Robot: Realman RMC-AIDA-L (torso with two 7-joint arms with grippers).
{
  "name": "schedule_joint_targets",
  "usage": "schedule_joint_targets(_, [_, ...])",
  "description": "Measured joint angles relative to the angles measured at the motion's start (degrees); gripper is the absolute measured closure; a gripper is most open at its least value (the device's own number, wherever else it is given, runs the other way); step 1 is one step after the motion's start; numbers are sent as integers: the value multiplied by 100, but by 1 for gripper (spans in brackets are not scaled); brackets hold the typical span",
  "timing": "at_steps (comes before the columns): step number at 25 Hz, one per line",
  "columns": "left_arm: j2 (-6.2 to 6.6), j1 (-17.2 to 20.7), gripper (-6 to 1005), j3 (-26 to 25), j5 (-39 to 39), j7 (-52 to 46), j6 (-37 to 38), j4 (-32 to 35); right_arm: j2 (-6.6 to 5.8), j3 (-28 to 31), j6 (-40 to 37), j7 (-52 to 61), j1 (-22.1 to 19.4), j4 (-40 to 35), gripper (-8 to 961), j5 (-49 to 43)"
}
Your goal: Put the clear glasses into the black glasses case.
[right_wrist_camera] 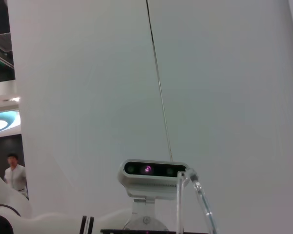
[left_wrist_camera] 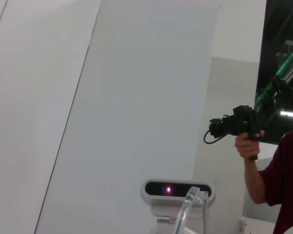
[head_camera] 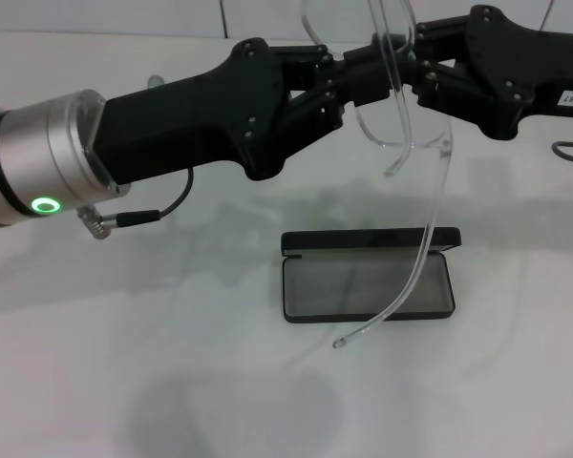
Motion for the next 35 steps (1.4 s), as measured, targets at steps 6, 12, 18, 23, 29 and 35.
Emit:
schedule_joint_targets(6, [41, 86, 901, -51, -54, -1, 218, 13, -43, 194, -5, -51, -170, 2, 837, 73])
schedule_joint_targets(12, [72, 259, 902, -237, -83, -39, 477, 45, -92, 933, -514, -53, -454, 23, 837, 419])
schedule_joint_targets(18, [72, 194, 902, -136, 142, -59, 703, 9, -118, 1591, -1119, -207, -593, 571, 837, 1374])
schedule_joint_targets(23, [60, -13, 902, 325, 280, -75, 743, -231, -127, 1845, -1574, -622, -603, 1350, 837, 2350])
schedule_joint_targets(29, [21, -444, 902, 1288, -301, 13, 746, -687, -36, 1591, -1723, -1419, -479, 1930, 838, 2600])
schedule_joint_targets(35, [8, -608, 902, 1758, -962, 126, 730, -712, -16, 893, -1659, -2175, -221, 2483, 838, 2576])
